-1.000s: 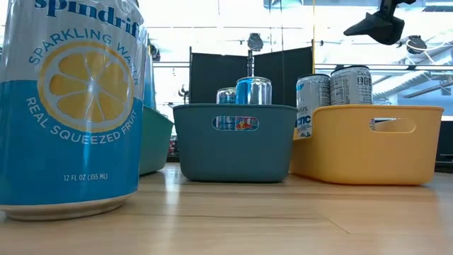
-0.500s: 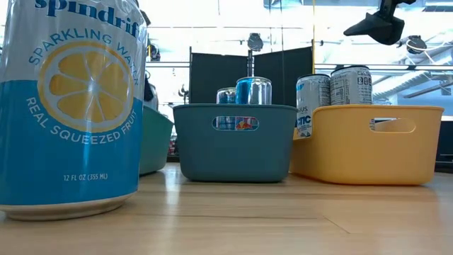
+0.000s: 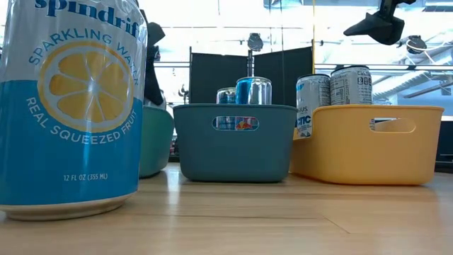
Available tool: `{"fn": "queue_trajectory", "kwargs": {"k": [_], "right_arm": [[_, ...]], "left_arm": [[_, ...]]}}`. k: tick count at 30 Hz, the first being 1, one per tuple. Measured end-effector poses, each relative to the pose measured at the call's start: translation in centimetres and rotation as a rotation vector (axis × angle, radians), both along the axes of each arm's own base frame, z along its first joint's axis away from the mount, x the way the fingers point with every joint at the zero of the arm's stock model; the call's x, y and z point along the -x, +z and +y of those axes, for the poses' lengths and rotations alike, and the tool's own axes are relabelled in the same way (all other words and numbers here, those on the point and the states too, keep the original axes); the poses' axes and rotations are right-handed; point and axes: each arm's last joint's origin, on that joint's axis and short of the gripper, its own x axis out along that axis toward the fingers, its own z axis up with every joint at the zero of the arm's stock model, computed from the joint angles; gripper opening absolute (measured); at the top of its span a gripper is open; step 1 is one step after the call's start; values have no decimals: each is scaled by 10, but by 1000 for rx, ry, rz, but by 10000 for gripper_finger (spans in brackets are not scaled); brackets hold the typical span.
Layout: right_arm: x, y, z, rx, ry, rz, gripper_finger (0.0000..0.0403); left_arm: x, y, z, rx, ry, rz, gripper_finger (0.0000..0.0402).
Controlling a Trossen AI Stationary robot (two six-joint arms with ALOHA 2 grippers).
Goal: Sort soda cans
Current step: Put the blue-white soda can into the green bin
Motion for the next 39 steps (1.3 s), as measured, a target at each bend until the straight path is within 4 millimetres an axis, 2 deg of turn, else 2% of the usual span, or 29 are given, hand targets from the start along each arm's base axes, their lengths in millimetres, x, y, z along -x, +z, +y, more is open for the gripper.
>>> {"fn": "queue_trajectory", "kwargs": {"k": [10, 19, 30, 39], "right_arm": [[0, 0, 0, 13, 4, 0, 364], [0, 0, 0, -2, -2, -1, 364], [-3, 5, 0, -40, -18, -61, 364], [-6, 14, 1, -61, -25, -160, 364]], "left_arm": [[-3, 0, 3, -10, -19, 8, 322], [-5, 0, 7, -2, -7, 14, 374], [-4, 0, 6, 47, -19, 35, 377], [12, 28, 11, 71, -28, -21, 377]]}}
